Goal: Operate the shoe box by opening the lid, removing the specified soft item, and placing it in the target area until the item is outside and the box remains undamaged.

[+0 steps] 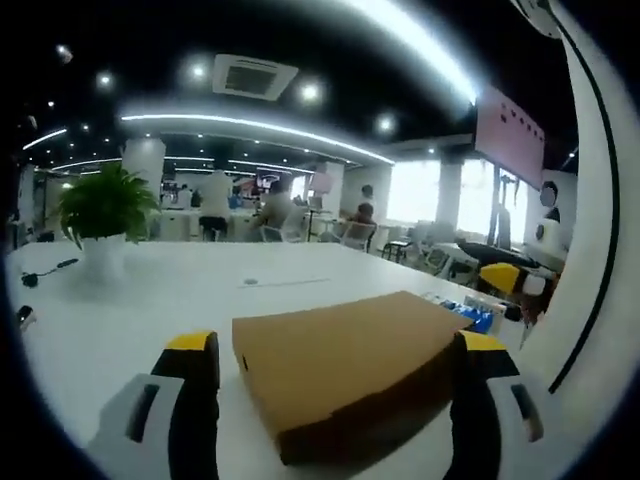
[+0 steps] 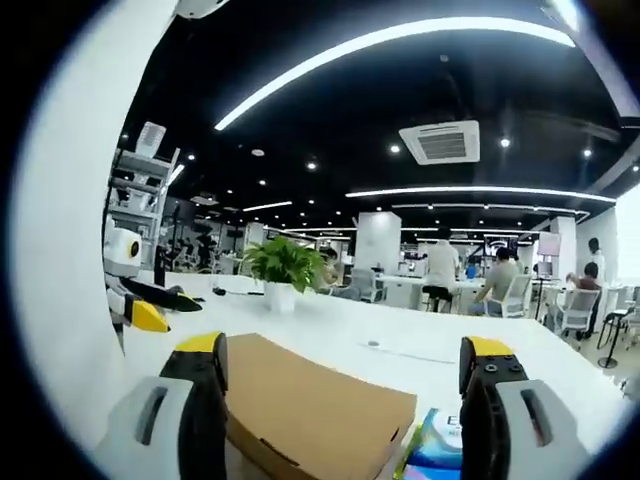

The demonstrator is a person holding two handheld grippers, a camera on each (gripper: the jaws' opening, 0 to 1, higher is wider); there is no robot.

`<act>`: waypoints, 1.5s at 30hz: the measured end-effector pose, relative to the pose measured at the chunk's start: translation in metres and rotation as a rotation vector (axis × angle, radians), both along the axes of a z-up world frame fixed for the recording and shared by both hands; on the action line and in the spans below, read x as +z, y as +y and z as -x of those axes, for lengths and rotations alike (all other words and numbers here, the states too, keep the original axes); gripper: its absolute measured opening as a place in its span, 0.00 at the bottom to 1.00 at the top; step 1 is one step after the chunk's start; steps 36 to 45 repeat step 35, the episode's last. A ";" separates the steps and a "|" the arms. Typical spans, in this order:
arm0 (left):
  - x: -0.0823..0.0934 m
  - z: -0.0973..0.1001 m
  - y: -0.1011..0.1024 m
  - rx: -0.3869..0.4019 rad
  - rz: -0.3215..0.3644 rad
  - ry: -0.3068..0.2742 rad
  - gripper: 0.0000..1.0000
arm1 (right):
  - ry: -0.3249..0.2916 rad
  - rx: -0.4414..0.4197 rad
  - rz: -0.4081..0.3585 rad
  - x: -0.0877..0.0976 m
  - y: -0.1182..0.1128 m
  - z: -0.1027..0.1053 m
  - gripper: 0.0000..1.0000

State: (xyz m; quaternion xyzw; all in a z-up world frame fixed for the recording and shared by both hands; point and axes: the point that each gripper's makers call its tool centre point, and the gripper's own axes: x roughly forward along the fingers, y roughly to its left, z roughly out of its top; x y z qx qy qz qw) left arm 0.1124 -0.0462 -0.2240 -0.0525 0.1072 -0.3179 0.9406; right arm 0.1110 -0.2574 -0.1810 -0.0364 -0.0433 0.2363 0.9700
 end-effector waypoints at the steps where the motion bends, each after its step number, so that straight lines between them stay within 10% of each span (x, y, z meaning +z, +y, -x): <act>1: -0.002 -0.001 0.001 0.002 -0.020 0.017 0.99 | 0.011 -0.002 -0.009 -0.001 -0.001 0.000 1.00; 6: 0.032 -0.025 0.016 0.069 -0.028 -0.102 0.97 | -0.006 0.022 -0.015 0.004 -0.003 0.000 1.00; 12: 0.000 -0.027 0.021 0.038 -0.049 0.153 0.79 | -0.001 0.044 0.022 0.002 -0.007 -0.006 1.00; 16: 0.016 -0.033 0.019 0.025 0.021 0.036 0.99 | 0.004 0.044 0.011 0.001 -0.009 -0.008 1.00; 23: 0.001 -0.012 0.012 -0.004 -0.051 0.047 0.99 | 0.013 0.060 0.026 -0.004 -0.003 -0.010 1.00; 28: 0.015 -0.007 0.011 0.008 -0.035 -0.046 0.99 | 0.039 0.075 0.056 -0.013 0.002 -0.009 1.00; 45: 0.008 -0.003 0.008 -0.018 -0.056 -0.007 0.99 | 0.052 0.085 0.041 -0.015 0.003 -0.008 1.00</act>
